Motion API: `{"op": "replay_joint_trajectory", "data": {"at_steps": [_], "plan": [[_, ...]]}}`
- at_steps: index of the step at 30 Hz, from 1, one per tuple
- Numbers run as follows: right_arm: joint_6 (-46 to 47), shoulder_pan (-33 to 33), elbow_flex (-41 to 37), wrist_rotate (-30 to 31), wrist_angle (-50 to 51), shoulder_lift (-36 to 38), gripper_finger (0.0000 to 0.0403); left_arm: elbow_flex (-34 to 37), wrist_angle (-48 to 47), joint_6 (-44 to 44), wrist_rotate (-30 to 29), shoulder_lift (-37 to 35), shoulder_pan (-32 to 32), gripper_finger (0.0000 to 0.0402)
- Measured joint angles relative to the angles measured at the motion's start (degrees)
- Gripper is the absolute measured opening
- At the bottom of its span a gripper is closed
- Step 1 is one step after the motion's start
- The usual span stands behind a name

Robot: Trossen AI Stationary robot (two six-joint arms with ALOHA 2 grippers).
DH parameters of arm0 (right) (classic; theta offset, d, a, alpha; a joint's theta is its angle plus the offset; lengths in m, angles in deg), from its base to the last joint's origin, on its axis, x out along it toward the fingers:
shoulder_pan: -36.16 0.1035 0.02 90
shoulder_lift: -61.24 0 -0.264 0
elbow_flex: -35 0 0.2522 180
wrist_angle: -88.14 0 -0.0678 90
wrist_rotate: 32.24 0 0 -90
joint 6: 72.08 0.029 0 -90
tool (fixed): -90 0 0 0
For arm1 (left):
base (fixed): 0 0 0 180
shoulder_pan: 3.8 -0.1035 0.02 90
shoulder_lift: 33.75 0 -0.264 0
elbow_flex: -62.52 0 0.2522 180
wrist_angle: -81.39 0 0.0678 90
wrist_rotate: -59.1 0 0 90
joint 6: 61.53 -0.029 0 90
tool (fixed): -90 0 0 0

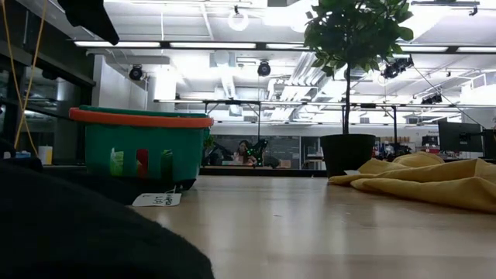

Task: Pick and placing Produce into tupperware
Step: Put the red cherry in the green basket

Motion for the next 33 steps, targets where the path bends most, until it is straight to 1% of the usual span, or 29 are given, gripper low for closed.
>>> {"op": "replay_joint_trajectory", "data": {"at_steps": [7, 12, 18, 22, 27, 30, 33], "plan": [[-9.25, -2.23, 0.00, -5.92, -4.66, 2.26, 0.0068, 0.00, 0.03, 0.16, 0.31, 0.00, 0.00, 0.0111], [-15.70, -3.88, 0.00, -12.98, -5.18, 4.34, 0.0068, 0.00, 1.79, 0.56, 2.75, 0.00, 0.00, 0.0111], [-20.61, -6.04, 0.00, -20.11, -4.99, 6.70, 0.0068, 0.00, 8.45, 7.68, 3.83, -0.04, 0.00, 0.0111], [-22.29, -7.42, 0.00, -23.85, -5.23, 8.06, 0.0068, 0.02, 13.97, 12.65, 7.80, -0.02, 0.00, 0.0111], [-24.78, -9.47, 0.00, -27.76, -5.09, 8.80, 0.0068, 0.00, 19.63, 13.68, 14.64, -0.02, 0.00, 0.0111], [-25.96, -11.39, 0.00, -31.67, -5.18, 8.80, 0.0068, 0.00, 22.02, 16.03, 17.60, -0.08, 0.00, 0.0111], [-26.07, -13.56, 0.00, -36.18, -5.01, 8.38, 0.0068, 0.00, 24.02, 18.56, 19.22, -0.49, 0.00, 0.0111]]}}
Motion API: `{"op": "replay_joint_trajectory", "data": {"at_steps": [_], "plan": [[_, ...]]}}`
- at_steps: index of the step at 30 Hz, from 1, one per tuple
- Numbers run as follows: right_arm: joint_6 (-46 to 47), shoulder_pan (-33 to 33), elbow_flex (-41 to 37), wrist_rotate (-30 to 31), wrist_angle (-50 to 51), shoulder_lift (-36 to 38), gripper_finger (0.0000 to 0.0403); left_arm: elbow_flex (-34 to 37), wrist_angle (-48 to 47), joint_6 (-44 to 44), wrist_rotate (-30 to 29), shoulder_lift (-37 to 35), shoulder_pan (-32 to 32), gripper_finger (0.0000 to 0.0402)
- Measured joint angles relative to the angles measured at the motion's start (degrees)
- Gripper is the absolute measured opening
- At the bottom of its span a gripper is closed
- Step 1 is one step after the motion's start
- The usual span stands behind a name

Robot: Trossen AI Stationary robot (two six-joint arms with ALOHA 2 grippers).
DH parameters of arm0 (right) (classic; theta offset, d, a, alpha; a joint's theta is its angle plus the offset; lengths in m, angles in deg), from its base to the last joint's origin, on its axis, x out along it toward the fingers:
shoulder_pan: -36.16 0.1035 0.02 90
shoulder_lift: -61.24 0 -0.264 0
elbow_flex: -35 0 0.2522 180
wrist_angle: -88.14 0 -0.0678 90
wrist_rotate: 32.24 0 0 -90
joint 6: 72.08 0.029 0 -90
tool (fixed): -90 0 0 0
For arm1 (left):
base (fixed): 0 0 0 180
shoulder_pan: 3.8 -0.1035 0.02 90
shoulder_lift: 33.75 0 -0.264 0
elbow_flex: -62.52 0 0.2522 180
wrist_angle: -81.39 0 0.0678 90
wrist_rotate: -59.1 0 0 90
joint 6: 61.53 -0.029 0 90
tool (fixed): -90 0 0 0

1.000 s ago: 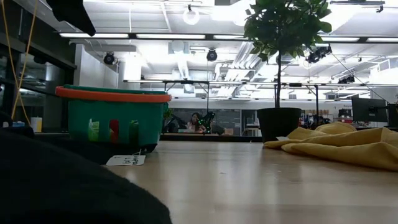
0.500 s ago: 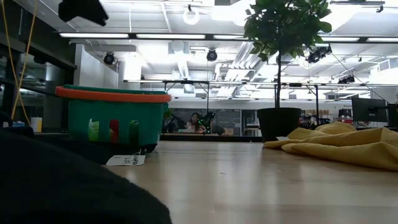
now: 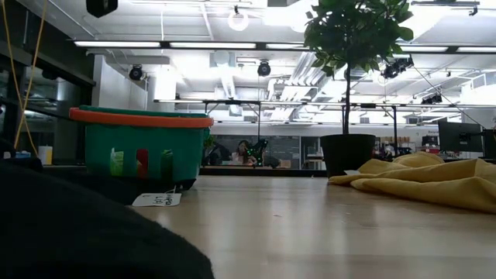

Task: Pick and placing Produce into tupperware
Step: Put the red cherry in the green basket

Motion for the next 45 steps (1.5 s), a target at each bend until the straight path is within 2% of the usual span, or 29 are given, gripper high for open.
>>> {"op": "replay_joint_trajectory", "data": {"at_steps": [8, 15, 28, 36, 45], "plan": [[-0.86, -5.24, 0.00, -13.51, 0.09, -1.24, 0.0068, 0.00, 3.29, 4.00, 6.56, -2.29, 0.00, 0.0111], [-0.43, -7.94, 0.02, -22.35, -2.08, -5.00, 0.0068, -0.04, 3.05, 5.46, 8.06, -4.14, 0.00, 0.0111], [-0.43, -10.44, 0.02, -28.95, -8.98, -13.64, 0.0068, -0.02, 2.54, 5.46, 8.06, -6.12, 0.00, 0.0111], [-0.62, -10.49, 0.00, -30.32, -10.75, -19.30, 0.0068, -0.02, 0.87, 5.44, 8.02, -6.09, 0.00, 0.0111], [0.85, -10.49, 0.00, -32.75, -18.91, -26.43, 0.0068, -0.01, -1.24, 5.42, 7.88, -6.03, 0.00, 0.0111]]}}
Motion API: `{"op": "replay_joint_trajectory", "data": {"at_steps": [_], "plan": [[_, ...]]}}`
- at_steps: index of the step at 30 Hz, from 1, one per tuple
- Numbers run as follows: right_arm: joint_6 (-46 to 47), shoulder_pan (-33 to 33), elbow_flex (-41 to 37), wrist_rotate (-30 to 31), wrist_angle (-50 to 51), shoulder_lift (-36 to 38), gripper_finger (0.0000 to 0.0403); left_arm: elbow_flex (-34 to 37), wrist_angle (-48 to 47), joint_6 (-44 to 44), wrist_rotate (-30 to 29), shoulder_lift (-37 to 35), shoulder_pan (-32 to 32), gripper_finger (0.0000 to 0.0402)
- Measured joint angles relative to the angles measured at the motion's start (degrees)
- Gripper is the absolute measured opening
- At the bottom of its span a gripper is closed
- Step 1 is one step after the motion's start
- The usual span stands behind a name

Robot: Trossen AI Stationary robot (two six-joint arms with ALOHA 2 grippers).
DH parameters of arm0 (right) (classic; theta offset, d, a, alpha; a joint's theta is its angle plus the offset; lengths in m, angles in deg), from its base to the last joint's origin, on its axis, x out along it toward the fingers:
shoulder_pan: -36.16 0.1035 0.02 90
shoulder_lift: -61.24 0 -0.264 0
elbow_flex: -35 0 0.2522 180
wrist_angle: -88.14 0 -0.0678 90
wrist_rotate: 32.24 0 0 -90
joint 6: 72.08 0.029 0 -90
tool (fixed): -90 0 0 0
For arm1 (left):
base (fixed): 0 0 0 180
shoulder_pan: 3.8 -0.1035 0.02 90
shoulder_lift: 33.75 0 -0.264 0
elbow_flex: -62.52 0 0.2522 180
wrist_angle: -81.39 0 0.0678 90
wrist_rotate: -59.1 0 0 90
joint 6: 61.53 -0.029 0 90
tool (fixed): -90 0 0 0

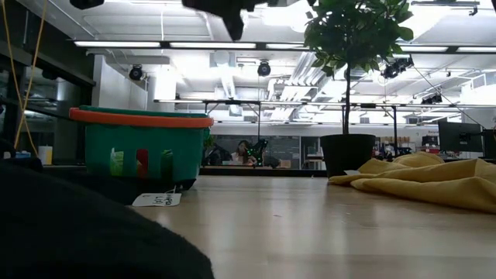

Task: Pick and placing Produce into tupperware
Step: Put the red cherry in the green basket

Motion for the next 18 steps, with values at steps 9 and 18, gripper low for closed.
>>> {"op": "replay_joint_trajectory", "data": {"at_steps": [9, 18], "plan": [[0.23, -0.07, 0.00, 0.30, -0.49, -4.91, 0.0068, -0.01, -1.57, 0.01, -0.04, 0.00, 0.00, 0.0111], [-0.32, -0.35, -0.02, 2.82, 1.55, -7.61, 0.0068, 0.00, -3.76, 0.01, -0.04, 0.02, 0.00, 0.0111]]}}
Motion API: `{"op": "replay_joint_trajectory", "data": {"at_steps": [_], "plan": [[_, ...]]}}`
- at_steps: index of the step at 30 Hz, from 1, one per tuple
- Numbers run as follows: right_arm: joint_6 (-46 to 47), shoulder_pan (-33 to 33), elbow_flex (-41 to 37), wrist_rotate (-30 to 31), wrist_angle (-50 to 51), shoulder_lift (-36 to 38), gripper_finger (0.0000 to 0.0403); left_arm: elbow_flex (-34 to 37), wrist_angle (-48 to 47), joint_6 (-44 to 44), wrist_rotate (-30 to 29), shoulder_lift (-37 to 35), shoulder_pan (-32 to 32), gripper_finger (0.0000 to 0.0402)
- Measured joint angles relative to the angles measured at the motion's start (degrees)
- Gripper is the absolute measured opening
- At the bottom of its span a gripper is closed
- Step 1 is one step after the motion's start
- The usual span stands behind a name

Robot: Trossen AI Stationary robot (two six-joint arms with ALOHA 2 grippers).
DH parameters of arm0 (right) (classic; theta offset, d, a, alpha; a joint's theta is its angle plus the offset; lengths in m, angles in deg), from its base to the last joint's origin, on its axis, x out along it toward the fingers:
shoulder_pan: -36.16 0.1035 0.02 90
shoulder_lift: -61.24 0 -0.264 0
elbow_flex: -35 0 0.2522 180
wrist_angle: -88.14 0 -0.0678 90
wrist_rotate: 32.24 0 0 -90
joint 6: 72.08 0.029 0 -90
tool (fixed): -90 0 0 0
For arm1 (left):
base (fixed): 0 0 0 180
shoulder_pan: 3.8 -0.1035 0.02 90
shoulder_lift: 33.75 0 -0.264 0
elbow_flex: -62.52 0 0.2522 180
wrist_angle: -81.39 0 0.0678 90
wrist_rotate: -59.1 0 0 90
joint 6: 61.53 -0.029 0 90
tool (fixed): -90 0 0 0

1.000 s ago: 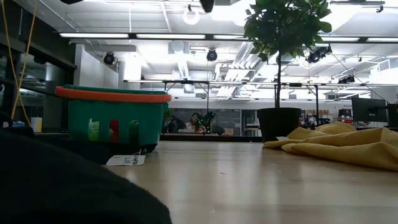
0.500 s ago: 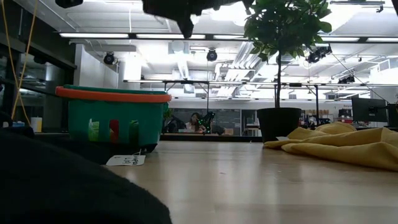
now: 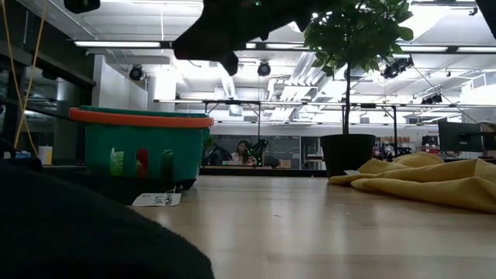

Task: Pick and placing Produce into tupperware
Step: Put the red cherry in the green basket

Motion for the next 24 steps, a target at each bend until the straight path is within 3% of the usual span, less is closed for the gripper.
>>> {"op": "replay_joint_trajectory", "data": {"at_steps": [5, 24], "plan": [[-0.76, -0.02, 1.74, 1.24, 4.45, -0.04, 0.0068, 0.00, -0.25, -0.01, 0.00, 0.00, 0.00, 0.0111], [-9.35, -0.39, 28.57, 4.83, 31.47, -11.73, 0.0068, -0.02, -3.71, 0.00, 0.78, -0.04, 0.00, 0.0111]]}}
